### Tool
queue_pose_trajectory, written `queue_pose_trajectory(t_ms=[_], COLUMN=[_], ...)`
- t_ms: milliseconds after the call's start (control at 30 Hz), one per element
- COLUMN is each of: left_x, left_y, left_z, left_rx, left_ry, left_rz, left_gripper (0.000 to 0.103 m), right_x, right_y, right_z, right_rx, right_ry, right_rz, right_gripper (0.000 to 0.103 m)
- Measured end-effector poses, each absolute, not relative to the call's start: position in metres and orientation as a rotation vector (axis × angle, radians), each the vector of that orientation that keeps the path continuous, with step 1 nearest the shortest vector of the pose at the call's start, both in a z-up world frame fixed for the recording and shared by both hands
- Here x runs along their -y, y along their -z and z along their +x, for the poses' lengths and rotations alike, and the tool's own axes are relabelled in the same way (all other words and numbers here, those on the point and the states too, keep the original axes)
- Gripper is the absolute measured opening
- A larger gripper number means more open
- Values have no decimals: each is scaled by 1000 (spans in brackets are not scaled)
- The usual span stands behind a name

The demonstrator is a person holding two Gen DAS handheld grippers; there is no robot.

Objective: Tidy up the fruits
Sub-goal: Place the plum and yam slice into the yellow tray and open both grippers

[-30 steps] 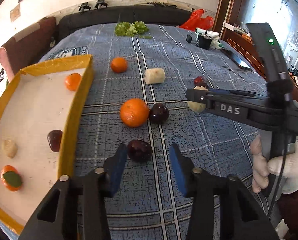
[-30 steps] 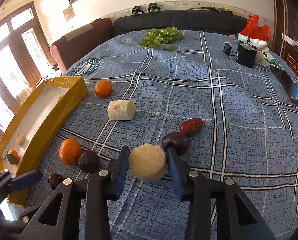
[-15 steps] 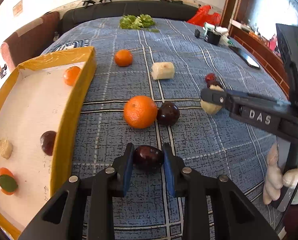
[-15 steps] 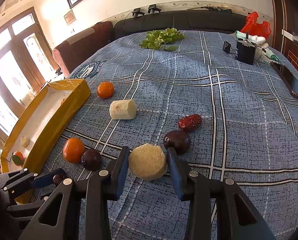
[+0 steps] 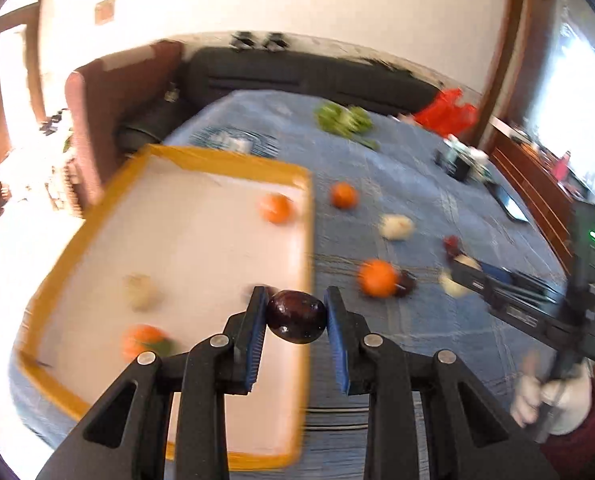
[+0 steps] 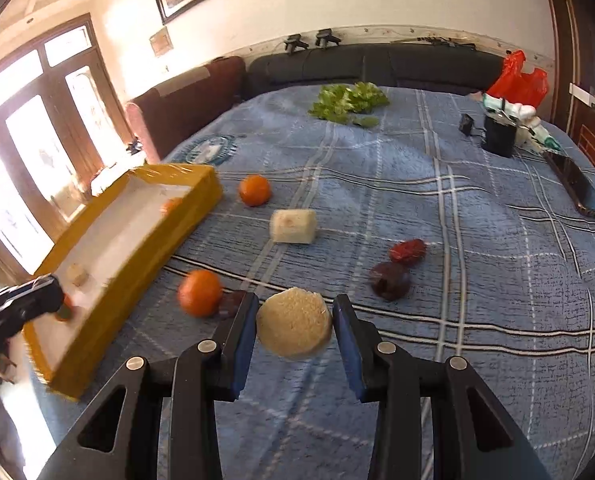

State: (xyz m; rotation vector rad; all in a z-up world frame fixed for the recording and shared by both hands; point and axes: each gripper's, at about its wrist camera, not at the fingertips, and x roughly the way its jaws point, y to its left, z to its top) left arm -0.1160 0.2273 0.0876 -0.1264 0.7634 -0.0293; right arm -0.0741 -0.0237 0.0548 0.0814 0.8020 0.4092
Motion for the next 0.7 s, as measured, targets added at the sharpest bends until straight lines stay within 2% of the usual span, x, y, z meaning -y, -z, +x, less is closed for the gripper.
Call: queue_pose_trajectory(t_ms=[267, 467, 700], left_x=[-313, -349, -354], left_y=[-91, -68, -46], left_z=[-96, -74, -56], left_rx=[-762, -819, -861], left_ry=[-131, -167, -255], left_rz=[-186, -212, -153], left_gripper=[28, 28, 28], right_x=[-55, -122, -181], right_y=[-87, -78, -56], right_z=[-79, -84, -98], right_rx=[-817, -887, -921], right_ry=[-605, -737, -802], right_rz=[54, 16, -106], right_gripper=[42, 43, 43])
